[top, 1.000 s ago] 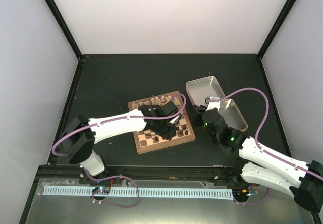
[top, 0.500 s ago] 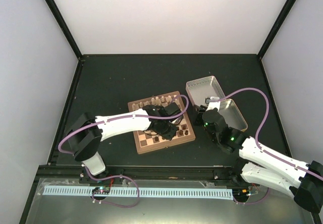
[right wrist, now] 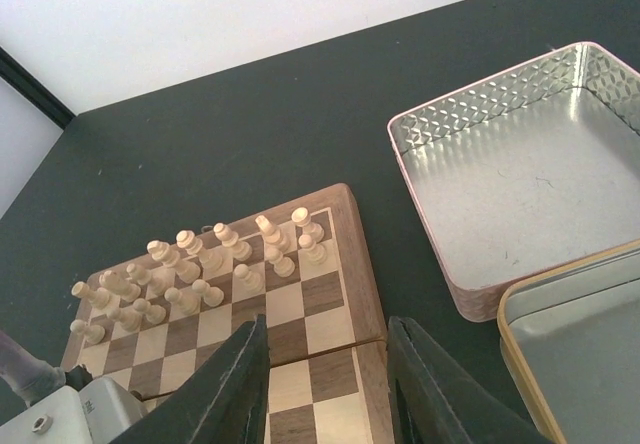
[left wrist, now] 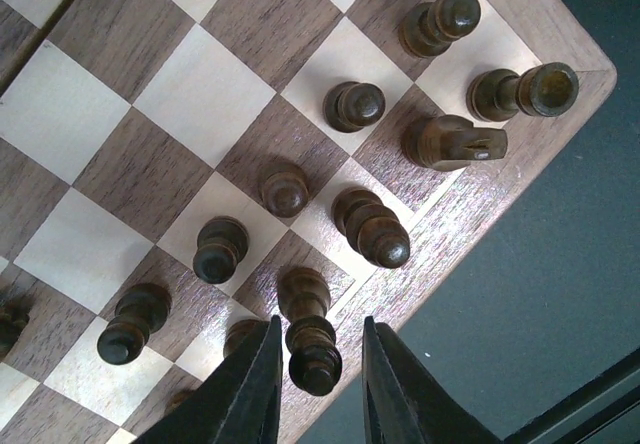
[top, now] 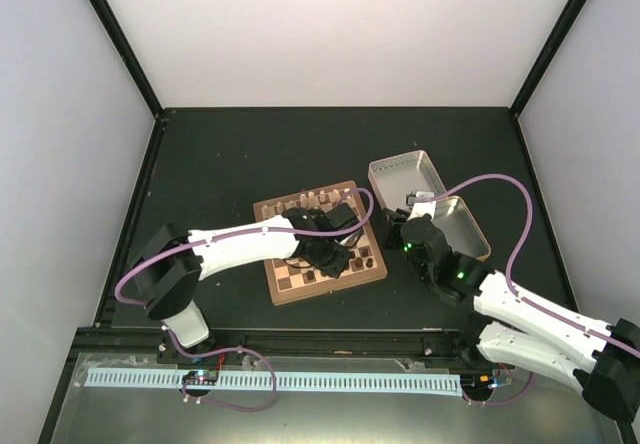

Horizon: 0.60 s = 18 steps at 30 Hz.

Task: Set up the chess pieces on the board
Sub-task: Place the chess piece on the chessboard, then pick up the chess piece from the chessboard.

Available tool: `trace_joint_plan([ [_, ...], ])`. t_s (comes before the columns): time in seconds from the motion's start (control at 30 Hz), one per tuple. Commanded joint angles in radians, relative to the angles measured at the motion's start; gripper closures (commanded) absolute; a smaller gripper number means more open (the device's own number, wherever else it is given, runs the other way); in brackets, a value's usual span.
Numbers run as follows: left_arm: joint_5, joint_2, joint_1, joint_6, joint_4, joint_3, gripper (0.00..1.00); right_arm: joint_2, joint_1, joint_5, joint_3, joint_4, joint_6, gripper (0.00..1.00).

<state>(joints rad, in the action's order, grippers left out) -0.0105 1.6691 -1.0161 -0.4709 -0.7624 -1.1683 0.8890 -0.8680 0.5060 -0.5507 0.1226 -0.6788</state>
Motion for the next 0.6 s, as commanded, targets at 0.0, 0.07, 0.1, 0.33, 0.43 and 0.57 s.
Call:
trace_joint_plan([
  [0.0,0.0,-0.049,-0.002,0.003,-0.014,-0.037,0.76,-0.002,0.006,0.002,0.001,-0.014,-0.002,0.67],
  [0.07,0.005,-0.071,0.004,0.002,-0.007,-0.032,0.73,-0.005,0.006,0.0,-0.001,-0.013,-0.002,0.67],
  [0.1,0.007,-0.084,0.009,-0.002,-0.002,-0.028,0.71,-0.006,0.005,-0.003,-0.003,-0.01,-0.002,0.67],
  [0.33,0.066,-0.198,0.08,-0.054,0.046,0.052,0.61,0.008,0.007,-0.04,-0.019,-0.002,0.006,0.65],
  [0.43,0.088,-0.271,0.137,-0.084,0.083,0.131,0.56,0.036,0.007,-0.077,-0.04,0.004,0.023,0.63],
  [0.57,0.08,-0.372,0.228,-0.118,0.144,0.264,0.52,0.112,0.006,-0.165,-0.095,0.024,0.056,0.63],
])
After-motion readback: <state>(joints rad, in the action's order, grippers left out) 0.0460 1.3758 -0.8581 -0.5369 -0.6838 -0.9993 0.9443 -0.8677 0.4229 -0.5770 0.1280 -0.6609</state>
